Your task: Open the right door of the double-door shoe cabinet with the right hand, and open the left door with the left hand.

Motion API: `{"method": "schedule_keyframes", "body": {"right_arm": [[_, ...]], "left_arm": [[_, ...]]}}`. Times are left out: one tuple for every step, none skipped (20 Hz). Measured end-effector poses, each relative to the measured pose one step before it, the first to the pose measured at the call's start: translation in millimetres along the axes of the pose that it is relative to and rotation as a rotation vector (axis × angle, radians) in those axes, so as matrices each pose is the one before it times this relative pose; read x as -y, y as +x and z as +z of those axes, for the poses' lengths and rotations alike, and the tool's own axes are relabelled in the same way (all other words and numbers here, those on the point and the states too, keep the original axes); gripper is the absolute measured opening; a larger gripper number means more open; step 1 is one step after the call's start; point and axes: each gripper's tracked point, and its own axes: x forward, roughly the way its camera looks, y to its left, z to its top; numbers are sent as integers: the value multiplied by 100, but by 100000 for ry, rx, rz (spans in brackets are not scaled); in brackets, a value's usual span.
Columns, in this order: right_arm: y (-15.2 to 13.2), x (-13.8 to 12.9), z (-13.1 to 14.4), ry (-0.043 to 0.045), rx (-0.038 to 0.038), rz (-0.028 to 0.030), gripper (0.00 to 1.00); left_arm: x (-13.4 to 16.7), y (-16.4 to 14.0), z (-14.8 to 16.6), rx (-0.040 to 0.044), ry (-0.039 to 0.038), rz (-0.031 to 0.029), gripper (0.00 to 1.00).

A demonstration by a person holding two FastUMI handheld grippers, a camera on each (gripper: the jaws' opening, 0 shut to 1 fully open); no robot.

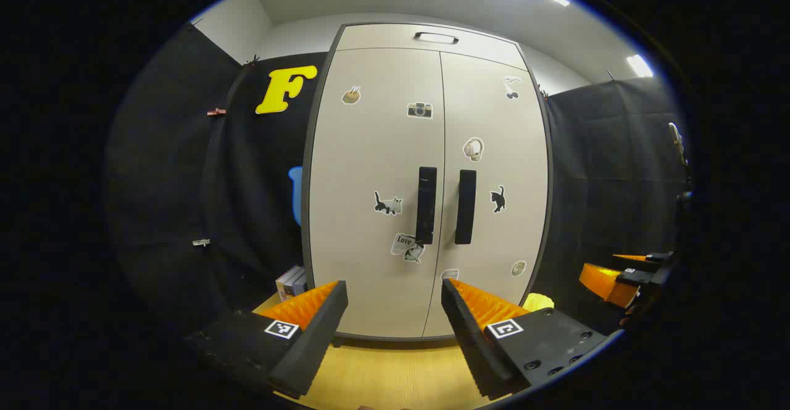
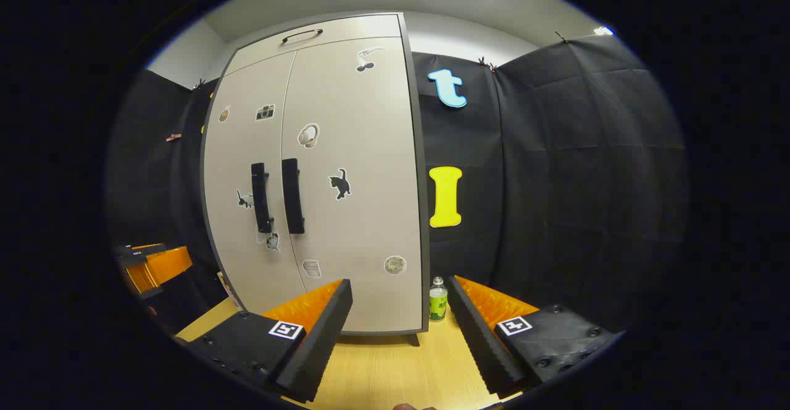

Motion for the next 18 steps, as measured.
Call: {"method": "schedule_keyframes", "body": {"right_arm": [[-65,-315,132,-412,364,-599,98],[-98,-424,226,-61,664,-201,98],[-174,-539,251,160,705,60,98],[-119,-449,42,-7,397,210,98],[-204,-337,44,-379,281,104,98],[-212,-253,9,-644,410,62,98],[-102,-205,-87,-739,-141,-99,98],[-162,-259,-173,-473,-343,126,98],[-89,-206,-86,-61,-501,165,98],[-77,-168,-58,95,-198,143,98],[-73,-144,13,50,-53,72,98],[-121,-102,45,-43,-88,96,98],[-26,-142,69,-46,213,55,98],[-49,-36,126,-71,281,-212,98],[-35,-85,84,38,187,-129,98],[-97,-109,34,91,203,-42,98],[-75,-63,31,-70,47,-147,98],[-79,-43,-14,-165,26,-80,98]], "left_arm": [[-395,-173,86,495,1123,-195,95],[-555,-181,8,1002,623,499,95],[-401,-141,-163,79,-96,202,95],[-128,-141,-491,-970,-606,-549,95],[-159,-128,-255,-746,-674,-415,95],[-325,-210,-16,64,-375,-167,95],[-346,-153,123,533,-28,478,95],[-319,-81,-12,242,327,380,95],[-171,-111,-2,79,378,109,95],[-60,-54,72,409,262,-203,95],[-25,-45,77,333,162,-320,95],[-71,-73,-119,-147,262,-146,95],[-58,-93,-27,-236,233,-187,95],[-3,-114,-146,-206,221,-207,95],[-57,-117,7,7,195,-121,95],[-85,-38,4,241,155,-107,95],[-18,-58,59,106,-46,-269,95],[9,-34,-196,-356,-63,-485,95]]}}
